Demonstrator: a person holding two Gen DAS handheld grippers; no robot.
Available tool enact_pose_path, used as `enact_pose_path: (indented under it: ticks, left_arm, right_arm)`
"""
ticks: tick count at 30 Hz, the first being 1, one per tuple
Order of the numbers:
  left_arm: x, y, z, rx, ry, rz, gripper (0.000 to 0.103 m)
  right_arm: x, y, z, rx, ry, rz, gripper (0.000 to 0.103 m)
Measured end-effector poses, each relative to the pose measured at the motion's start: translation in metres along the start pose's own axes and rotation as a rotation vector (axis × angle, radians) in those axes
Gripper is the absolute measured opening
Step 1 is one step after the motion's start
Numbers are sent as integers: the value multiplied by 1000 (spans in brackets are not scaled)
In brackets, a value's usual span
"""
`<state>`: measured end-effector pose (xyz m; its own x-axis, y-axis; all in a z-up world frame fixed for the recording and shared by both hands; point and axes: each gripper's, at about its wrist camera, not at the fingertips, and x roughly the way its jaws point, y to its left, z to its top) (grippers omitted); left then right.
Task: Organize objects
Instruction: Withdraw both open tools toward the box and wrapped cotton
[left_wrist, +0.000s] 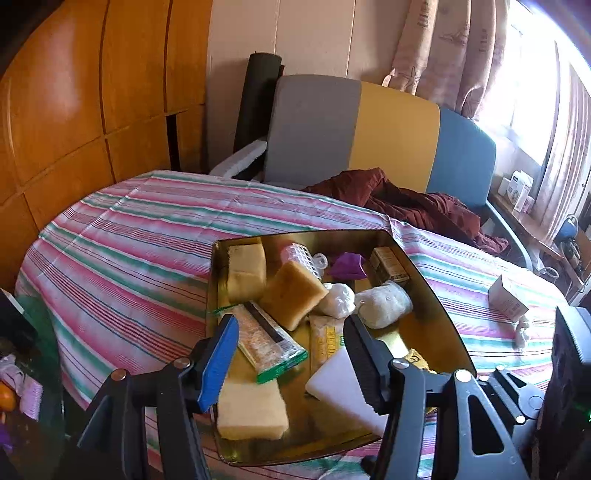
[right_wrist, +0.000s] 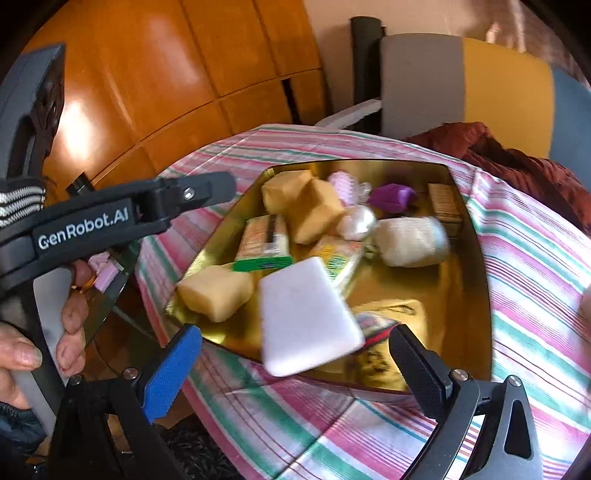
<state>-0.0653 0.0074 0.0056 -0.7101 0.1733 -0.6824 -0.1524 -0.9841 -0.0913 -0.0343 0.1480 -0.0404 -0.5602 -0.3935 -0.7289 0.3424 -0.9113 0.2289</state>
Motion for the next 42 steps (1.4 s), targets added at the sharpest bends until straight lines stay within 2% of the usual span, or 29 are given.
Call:
enact_pose_path:
  ticks: [4,12,20,27,42]
  left_arm:
    - [-9,6,0,-10,-13,11,60]
    - [-15,14,-5,-19,-13,25,61]
    - [-14,10,-11,-13,-2,24,61]
    - [-19,2,-13,14,-15,30,61]
    - [-21,-19,-15,64,-1,7,61]
  right_arm:
    - [13,9,3,-44,23,19,97]
    - [38,-3,14,-12,71,16,95]
    - [19,-8,9,34,34,-11,102]
    - [-3,-9,8,42,-46,-104,103]
    - [-38,-43,-2,131,-96,-210,103]
